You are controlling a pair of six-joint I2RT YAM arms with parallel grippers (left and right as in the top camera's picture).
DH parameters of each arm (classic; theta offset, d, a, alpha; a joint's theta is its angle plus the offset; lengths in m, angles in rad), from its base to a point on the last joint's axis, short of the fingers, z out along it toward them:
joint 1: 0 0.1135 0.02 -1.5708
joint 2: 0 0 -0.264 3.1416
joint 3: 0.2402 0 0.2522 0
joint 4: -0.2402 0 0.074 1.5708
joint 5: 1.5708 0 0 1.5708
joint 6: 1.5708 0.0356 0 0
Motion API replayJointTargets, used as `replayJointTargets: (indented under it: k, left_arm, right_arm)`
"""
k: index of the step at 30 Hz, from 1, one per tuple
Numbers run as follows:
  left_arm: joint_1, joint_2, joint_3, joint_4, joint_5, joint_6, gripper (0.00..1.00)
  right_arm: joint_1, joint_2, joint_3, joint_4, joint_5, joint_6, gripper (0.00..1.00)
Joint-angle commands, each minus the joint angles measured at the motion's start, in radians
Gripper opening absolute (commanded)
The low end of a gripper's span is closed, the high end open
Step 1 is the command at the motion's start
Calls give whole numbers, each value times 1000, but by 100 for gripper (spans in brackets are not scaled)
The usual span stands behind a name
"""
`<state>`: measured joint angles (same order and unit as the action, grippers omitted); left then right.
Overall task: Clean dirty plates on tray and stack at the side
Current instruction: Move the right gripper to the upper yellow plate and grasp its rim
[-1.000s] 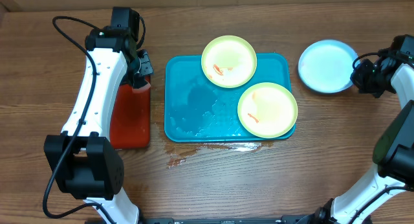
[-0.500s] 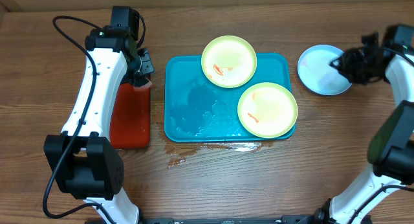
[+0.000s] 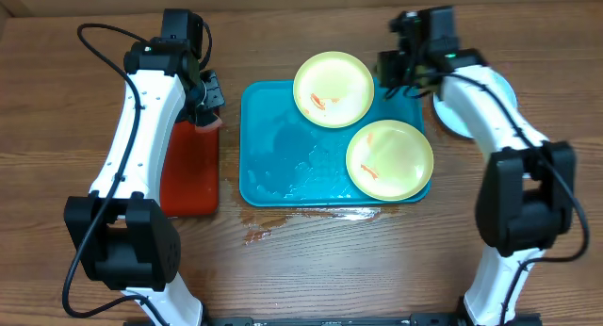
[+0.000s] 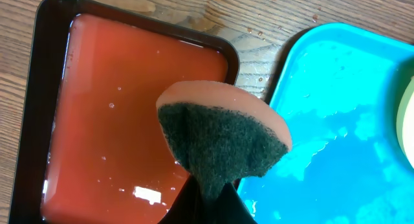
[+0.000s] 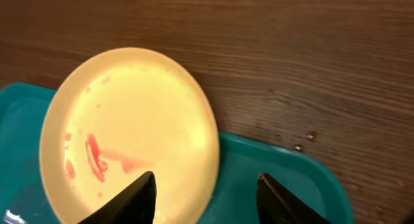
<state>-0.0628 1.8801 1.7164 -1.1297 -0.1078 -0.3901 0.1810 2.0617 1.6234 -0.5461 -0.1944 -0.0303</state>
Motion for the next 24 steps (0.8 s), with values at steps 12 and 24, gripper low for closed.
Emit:
replayJointTargets:
  k: [12,24]
  left_arm:
    - [10,-16,19,4,5,-10,4]
    - [10,-16,19,4,5,-10,4]
  right_arm:
    - [42,109,18,44,151,7,51]
    - [72,160,12,37,112,51,45]
